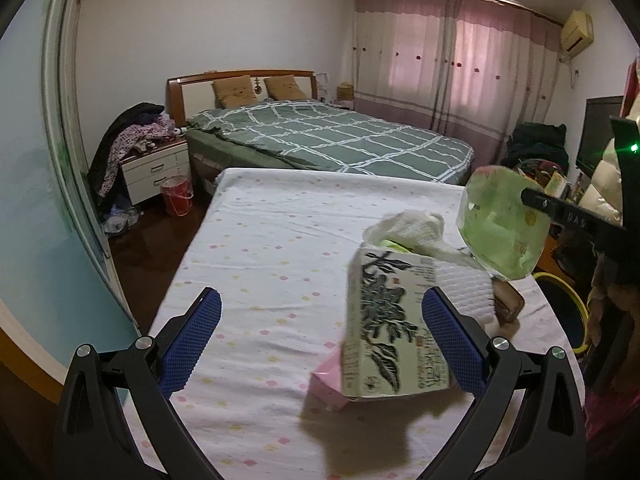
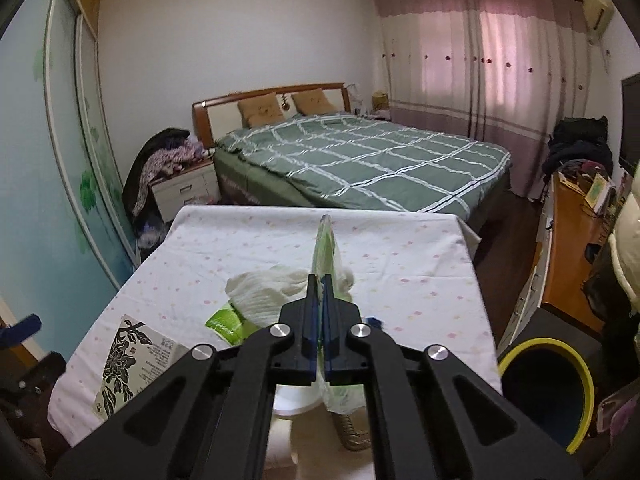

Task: Collect trash
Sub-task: 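Carry the green bag over the yellow bin and open the right gripper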

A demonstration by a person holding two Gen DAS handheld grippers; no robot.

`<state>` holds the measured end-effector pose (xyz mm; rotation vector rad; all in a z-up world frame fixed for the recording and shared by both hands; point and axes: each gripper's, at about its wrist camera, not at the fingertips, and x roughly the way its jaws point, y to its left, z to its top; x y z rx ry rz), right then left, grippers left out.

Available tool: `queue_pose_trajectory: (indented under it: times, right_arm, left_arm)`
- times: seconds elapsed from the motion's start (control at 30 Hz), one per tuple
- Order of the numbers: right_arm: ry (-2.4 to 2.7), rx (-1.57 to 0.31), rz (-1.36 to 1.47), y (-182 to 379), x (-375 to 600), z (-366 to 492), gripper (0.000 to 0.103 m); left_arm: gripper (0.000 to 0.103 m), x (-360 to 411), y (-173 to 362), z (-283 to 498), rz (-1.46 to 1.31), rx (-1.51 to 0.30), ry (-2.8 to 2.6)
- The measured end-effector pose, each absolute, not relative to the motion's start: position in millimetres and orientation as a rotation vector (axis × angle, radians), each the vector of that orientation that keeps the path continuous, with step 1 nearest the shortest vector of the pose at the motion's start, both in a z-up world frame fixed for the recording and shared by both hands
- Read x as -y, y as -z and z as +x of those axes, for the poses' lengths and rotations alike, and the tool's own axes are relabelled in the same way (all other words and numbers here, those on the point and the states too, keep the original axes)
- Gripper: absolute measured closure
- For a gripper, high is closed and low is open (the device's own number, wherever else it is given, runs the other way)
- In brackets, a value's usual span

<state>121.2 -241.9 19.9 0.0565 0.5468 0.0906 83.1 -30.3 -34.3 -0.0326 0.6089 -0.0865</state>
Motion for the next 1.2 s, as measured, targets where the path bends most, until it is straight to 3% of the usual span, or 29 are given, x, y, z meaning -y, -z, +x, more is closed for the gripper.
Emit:
queue_pose_trajectory:
  times: [0.4, 0.83, 1.2]
  right_arm:
    - [0.161, -0.479, 0.163, -23, 342, 78, 0.101]
    - [0.459, -0.621, 0.258, 61, 444, 73, 0.101]
    - [0.513, -0.659, 0.270, 81, 459, 77, 0.087]
  left_arm:
    - [0.004, 76, 43, 83, 0.014, -0.636, 0.169]
    - [0.004, 97, 59, 96, 0.054, -0.688, 0.153]
    - [0.004, 98, 65, 106, 0.071, -0.708, 0.121]
